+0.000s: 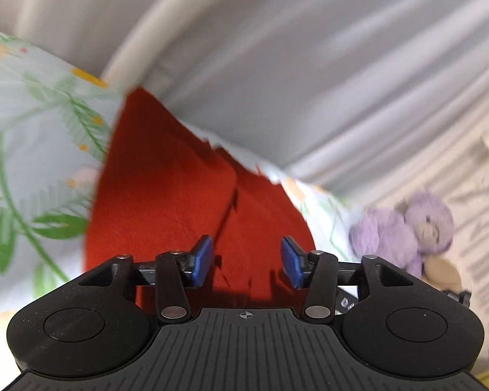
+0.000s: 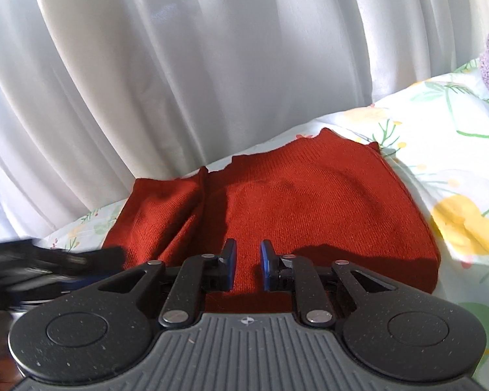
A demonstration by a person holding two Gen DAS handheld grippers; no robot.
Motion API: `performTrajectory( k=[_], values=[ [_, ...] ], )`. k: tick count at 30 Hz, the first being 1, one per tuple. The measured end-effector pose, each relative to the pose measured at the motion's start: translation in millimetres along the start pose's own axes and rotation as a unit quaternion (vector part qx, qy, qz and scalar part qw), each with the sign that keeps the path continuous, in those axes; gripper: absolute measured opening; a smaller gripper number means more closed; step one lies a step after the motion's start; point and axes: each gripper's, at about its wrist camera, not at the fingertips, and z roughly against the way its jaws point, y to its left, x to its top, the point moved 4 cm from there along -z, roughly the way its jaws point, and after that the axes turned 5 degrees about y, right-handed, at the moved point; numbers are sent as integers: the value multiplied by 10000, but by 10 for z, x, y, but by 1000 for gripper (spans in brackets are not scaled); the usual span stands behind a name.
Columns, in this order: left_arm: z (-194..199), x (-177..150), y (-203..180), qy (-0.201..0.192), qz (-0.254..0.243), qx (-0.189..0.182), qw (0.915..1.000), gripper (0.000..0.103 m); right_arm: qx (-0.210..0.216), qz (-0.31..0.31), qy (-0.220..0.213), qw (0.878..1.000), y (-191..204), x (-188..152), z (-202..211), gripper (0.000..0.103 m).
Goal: Fold small clothes
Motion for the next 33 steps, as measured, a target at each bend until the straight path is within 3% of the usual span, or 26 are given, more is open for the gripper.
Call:
performTrajectory(
  k=[3, 5, 6, 11, 15, 19, 21, 24, 28, 30, 33],
  values=[
    [150, 40, 206, -442, 47, 1024, 9937, 57, 231, 110, -47, 9997, 135, 22, 29, 15],
    [92, 43, 352, -324, 121, 1593, 9866, 55, 542, 276, -44, 9981, 314, 44, 27, 15],
    [51, 1, 409, -238, 161, 1674, 9855, 54, 689, 386, -13, 9969, 419, 45, 6, 15],
    [-99, -257, 499, 108, 234, 1585, 9870, 54, 1102, 942, 352, 9888, 838, -73, -199, 15],
    [-175, -310, 481, 88, 42, 1596, 9871, 57, 438, 1315, 865, 9866, 728, -297, -430, 14],
    [-47, -269, 475, 8, 269, 1499, 9883, 57, 389, 1243, 867, 9877, 599, -306, -356, 3],
    [39, -201, 486, -268, 309, 1587, 9865, 57, 415, 1055, 857, 9898, 603, -229, -301, 4],
    [130, -137, 519, -622, 467, 2005, 9766, 57, 584, 1057, 511, 9914, 719, -78, -212, 7],
    [68, -115, 580, -650, 615, 2241, 9704, 63, 827, 1254, 411, 9878, 963, 26, -287, 8],
    [35, -112, 573, -716, 510, 2414, 9664, 70, 782, 1541, 423, 9840, 1071, 6, -394, 8],
    [17, -109, 530, -790, 320, 2419, 9666, 70, 469, 1732, 627, 9818, 1079, -60, -615, 8]
  ],
)
